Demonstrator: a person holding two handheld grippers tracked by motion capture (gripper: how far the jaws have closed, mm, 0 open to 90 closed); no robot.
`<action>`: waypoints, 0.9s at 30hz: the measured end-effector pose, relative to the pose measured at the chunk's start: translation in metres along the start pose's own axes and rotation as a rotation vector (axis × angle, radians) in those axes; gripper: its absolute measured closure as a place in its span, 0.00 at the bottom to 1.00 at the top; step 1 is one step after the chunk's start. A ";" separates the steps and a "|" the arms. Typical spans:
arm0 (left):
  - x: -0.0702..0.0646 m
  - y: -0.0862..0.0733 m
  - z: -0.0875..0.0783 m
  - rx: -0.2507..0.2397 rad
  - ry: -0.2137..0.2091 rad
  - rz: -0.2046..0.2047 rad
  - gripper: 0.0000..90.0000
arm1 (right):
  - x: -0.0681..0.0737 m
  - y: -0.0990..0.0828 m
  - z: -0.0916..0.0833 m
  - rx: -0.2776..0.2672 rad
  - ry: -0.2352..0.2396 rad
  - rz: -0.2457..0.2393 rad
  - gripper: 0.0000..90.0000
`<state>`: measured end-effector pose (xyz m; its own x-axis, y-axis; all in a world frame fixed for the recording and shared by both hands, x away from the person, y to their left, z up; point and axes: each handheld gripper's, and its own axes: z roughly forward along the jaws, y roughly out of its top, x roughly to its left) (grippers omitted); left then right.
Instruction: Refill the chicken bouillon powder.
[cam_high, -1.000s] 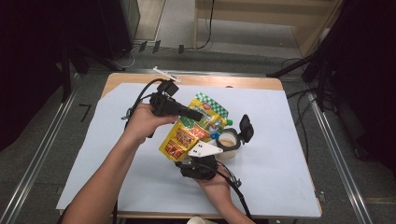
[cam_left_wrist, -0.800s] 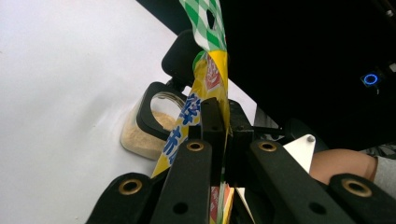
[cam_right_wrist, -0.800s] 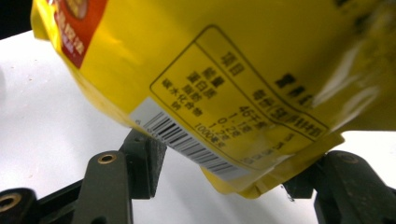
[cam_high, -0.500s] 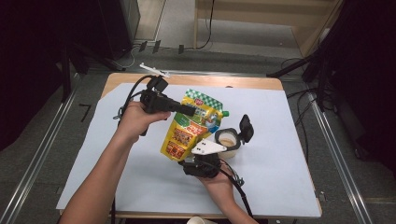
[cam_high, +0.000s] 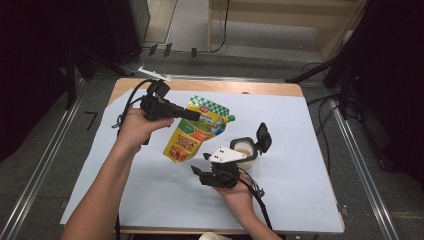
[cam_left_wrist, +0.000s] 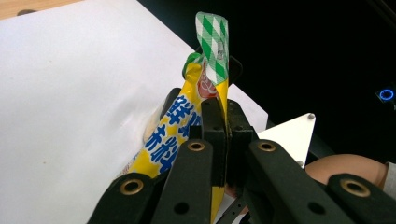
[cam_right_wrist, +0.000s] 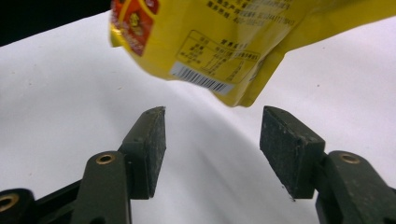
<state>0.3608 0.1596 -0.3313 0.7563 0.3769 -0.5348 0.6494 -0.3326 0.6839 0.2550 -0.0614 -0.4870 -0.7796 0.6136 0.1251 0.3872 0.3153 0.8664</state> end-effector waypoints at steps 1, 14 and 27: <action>0.004 -0.001 -0.003 -0.010 0.013 -0.011 1.00 | 0.000 0.000 0.001 0.004 0.005 0.002 0.46; 0.031 -0.008 -0.022 -0.050 0.096 -0.076 1.00 | 0.001 -0.001 0.002 0.018 0.015 -0.005 0.46; 0.057 -0.017 -0.046 -0.129 0.199 -0.115 1.00 | 0.001 -0.003 0.003 0.031 0.017 -0.004 0.46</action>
<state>0.3892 0.2269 -0.3507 0.6390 0.5726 -0.5136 0.7052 -0.1695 0.6885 0.2545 -0.0593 -0.4912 -0.7895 0.5997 0.1304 0.3988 0.3398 0.8518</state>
